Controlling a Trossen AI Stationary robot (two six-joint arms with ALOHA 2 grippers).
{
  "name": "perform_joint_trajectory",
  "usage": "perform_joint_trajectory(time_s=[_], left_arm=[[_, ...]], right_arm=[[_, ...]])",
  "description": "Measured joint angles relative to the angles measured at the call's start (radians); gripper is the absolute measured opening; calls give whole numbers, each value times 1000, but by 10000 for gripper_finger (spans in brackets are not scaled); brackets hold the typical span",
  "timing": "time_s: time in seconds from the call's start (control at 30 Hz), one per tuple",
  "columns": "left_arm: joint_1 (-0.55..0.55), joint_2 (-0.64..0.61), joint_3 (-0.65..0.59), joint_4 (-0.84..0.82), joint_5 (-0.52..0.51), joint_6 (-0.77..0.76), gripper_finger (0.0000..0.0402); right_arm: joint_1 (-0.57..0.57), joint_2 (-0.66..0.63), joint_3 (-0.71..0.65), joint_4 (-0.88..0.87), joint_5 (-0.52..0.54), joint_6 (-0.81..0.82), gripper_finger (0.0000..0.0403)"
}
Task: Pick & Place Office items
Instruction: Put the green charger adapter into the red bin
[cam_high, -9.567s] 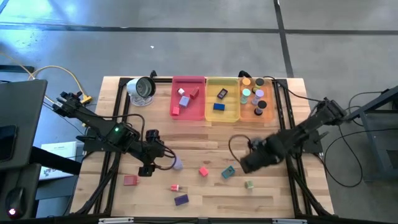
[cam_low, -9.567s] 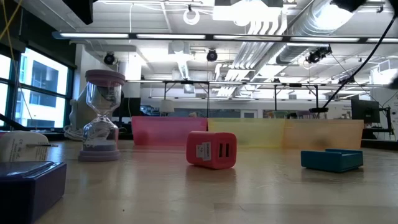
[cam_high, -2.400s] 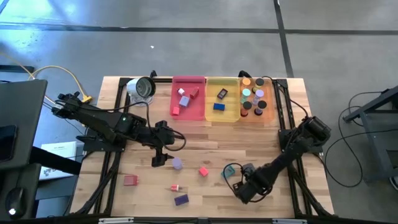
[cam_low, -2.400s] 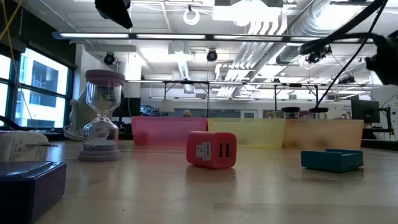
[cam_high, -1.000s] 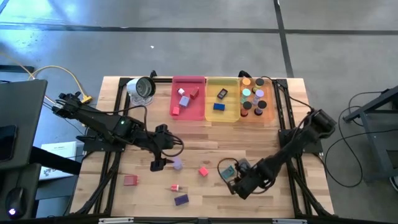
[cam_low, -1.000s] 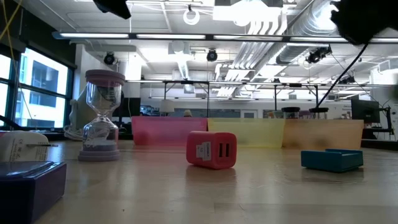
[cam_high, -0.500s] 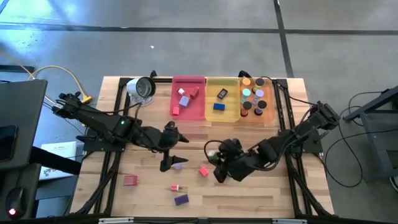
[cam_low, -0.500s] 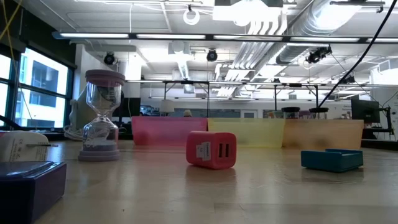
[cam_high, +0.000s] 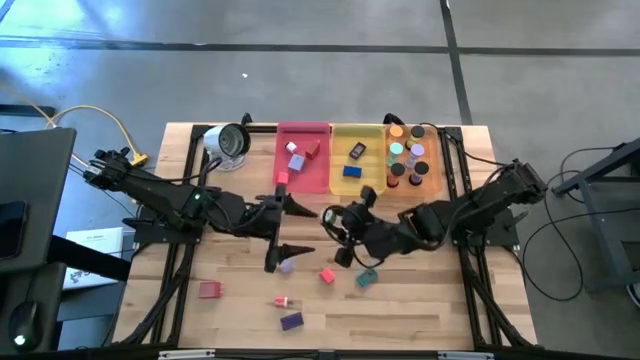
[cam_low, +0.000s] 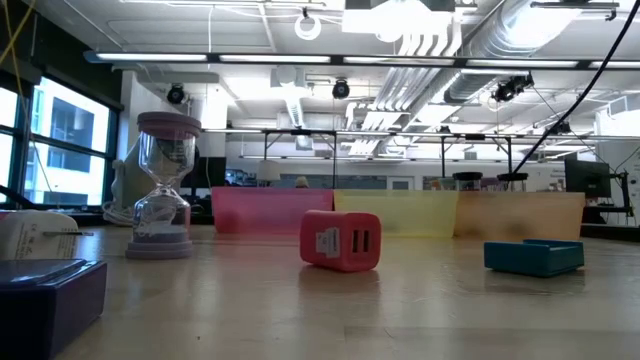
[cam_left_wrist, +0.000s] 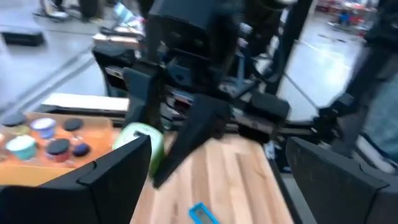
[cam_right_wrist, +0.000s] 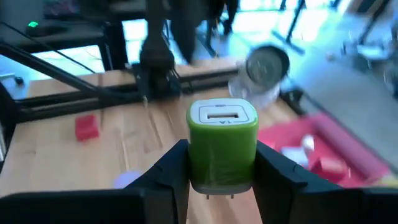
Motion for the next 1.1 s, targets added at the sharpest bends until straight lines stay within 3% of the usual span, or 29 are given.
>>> perform_joint_trajectory(time_s=[0.2,0.43,0.77,1.1], left_arm=[[16,0,0,84,-44,96,363],[21,0,0,100,-122,181,363],[35,0,0,96,-135,230,363],[48,0,0,96,-133,223,363]], right_arm=[[-9,-10,0,112,-17,-206,121],[-11,-31,-1,117,-8,-291,121],[-18,-51,-1,162,-48,-403,121],[-68,-51,-1,237,-222,-420,121]])
